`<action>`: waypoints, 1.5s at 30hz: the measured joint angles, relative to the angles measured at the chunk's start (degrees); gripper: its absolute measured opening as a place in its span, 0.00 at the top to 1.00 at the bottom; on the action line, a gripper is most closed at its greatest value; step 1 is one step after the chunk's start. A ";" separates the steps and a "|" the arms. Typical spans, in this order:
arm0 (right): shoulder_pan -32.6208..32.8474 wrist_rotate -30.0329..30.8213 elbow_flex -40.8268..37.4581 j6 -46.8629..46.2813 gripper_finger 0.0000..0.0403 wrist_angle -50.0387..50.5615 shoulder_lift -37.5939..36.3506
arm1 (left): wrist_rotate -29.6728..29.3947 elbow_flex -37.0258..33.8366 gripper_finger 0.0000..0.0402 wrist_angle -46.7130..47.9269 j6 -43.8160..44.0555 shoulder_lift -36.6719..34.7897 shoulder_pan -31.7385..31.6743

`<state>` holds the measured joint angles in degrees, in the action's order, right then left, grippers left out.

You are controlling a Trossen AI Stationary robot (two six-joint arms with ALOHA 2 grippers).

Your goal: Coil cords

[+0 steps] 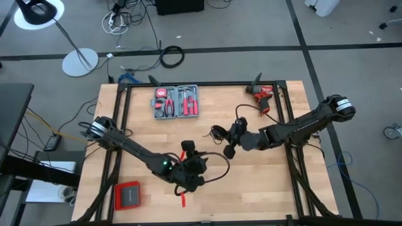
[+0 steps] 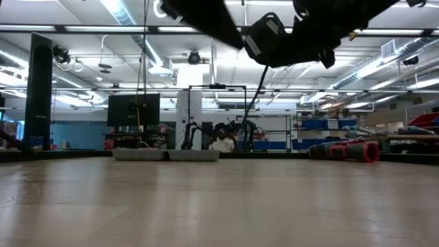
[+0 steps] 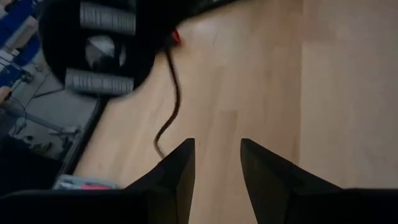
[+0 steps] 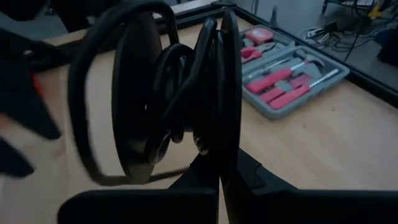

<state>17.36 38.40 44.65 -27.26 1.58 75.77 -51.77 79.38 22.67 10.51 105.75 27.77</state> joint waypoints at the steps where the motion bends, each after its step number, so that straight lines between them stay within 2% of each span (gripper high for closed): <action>1: 0.64 0.80 -0.83 -0.42 1.00 -0.62 0.00 | 0.01 -1.06 0.67 -0.26 0.50 0.00 0.04; 6: 2.45 1.84 -5.06 -4.07 1.00 -7.84 0.00 | -0.58 -6.59 0.67 -6.32 0.70 0.02 -0.70; 15: 2.80 4.30 -6.53 -7.61 1.00 -11.06 0.02 | 6.64 -16.56 0.67 -26.48 1.96 0.02 -2.93; 22: 2.79 5.32 -6.53 -6.84 1.00 -14.34 0.02 | 9.90 -20.01 0.67 -35.53 3.46 0.02 -4.38; 35: 2.79 5.25 -6.53 -2.15 1.00 -20.64 0.04 | 16.18 -20.36 0.57 -46.63 4.69 2.54 -9.07; 45: 2.81 4.45 -6.53 -1.11 1.00 -21.48 0.07 | 15.57 -16.14 0.55 -47.00 1.74 9.98 -10.81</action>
<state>20.16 42.85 38.13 -28.37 -19.90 75.83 -36.20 63.24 -24.33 12.25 115.73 16.96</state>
